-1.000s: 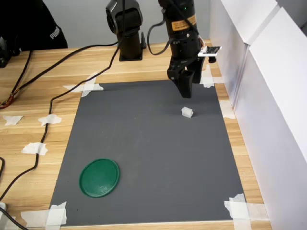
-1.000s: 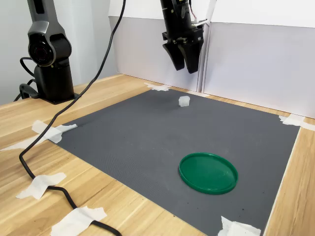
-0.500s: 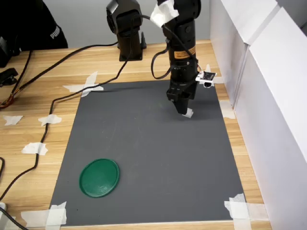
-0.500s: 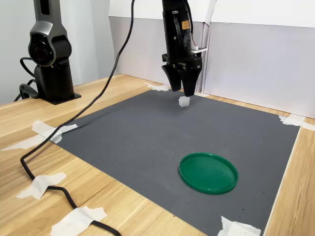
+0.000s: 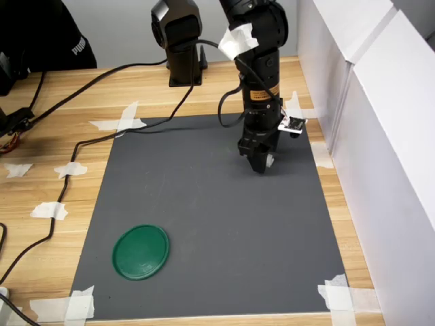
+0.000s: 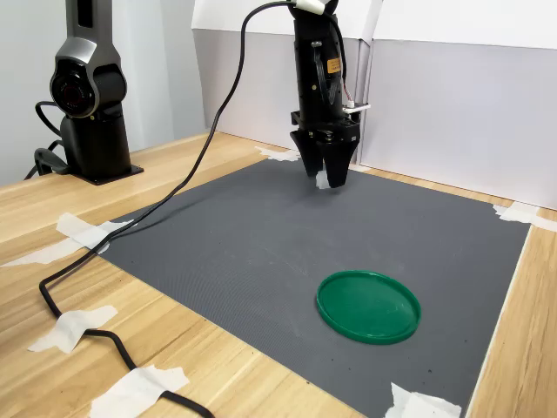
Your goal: Grasp a white terminal and put it on the green lid.
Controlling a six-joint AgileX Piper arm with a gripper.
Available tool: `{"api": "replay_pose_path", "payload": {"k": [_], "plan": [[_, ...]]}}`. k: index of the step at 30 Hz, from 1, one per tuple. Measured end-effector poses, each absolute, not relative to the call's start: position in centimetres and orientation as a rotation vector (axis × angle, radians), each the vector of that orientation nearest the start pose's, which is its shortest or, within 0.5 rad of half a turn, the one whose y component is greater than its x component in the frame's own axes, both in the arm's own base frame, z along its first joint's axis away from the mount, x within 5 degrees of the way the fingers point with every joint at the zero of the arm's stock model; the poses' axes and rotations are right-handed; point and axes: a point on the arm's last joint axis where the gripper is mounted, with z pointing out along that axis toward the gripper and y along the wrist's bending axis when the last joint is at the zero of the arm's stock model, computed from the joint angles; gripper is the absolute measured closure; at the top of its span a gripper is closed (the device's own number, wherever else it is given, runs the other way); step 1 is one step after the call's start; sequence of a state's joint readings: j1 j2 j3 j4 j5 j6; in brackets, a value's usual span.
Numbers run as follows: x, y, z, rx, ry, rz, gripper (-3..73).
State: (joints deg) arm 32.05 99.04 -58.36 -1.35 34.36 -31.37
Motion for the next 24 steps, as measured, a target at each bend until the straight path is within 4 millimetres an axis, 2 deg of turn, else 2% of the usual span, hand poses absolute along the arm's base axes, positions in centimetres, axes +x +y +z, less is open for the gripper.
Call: {"api": "replay_pose_path", "payload": {"k": [5, 9, 16, 21, 24], "plan": [[28.15, 17.48, 18.08, -1.480, 2.359, -0.019, 7.3], [28.16, 17.49, 18.09, -1.472, 2.362, -0.017, 12.7], [28.20, 17.52, 17.57, -1.458, 2.393, -0.012, 36.2], [28.13, 17.47, 17.67, -1.458, 2.397, -0.012, 59.3], [27.96, 17.36, 18.48, -1.451, 2.381, -0.013, 60.9]]}}
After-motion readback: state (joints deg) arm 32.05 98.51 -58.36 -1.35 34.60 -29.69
